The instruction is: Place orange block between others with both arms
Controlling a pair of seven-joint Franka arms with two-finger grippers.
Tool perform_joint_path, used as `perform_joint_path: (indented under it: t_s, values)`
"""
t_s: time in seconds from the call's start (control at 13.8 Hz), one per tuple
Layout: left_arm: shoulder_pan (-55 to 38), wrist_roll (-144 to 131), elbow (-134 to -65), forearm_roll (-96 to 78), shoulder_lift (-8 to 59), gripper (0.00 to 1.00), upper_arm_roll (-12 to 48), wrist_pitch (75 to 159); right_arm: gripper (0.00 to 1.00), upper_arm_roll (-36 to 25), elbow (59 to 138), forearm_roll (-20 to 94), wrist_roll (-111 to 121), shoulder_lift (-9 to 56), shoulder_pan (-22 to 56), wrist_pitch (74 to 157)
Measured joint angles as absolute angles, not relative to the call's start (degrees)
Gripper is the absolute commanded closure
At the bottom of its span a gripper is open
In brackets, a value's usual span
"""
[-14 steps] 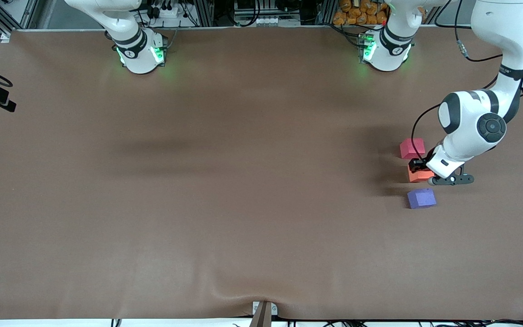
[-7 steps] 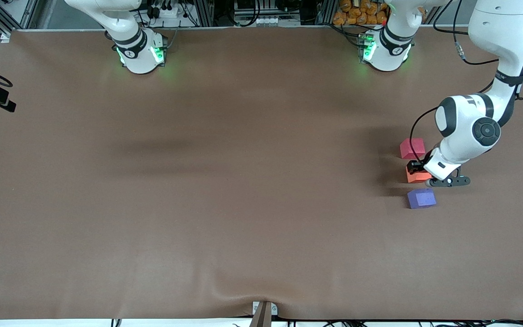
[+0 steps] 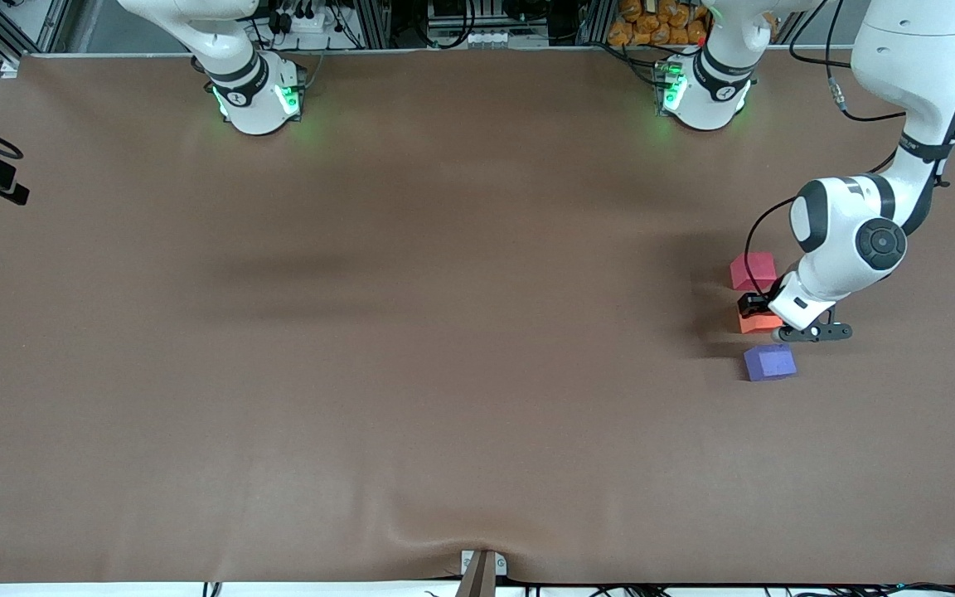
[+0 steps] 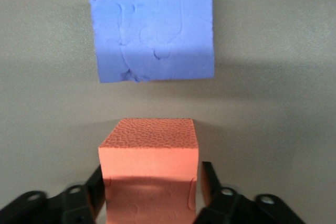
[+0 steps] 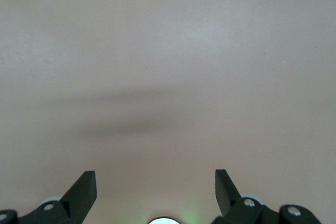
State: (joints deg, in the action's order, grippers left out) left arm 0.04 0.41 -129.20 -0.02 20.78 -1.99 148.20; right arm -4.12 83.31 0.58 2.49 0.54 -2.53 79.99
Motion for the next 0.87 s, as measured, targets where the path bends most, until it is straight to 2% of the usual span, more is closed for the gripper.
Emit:
perform_joint_path:
  t_s: [0.58,0.72,0.87]
  values:
    - [0.67,3.03,-126.35,-0.02,17.99,0.0,-1.97,147.73,0.0,-4.12,83.31,0.58,2.49,0.54,-2.53,80.0]
    - [0.74,3.03,-123.58,-0.02,16.34,0.0,-1.97,143.35,0.0,-4.12,83.31,0.58,2.49,0.54,-2.53,80.0]
    - [0.75,3.03,-117.57,-0.02,15.39,0.0,-1.97,134.56,0.0,-4.12,83.31,0.58,2.49,0.54,-2.53,80.01]
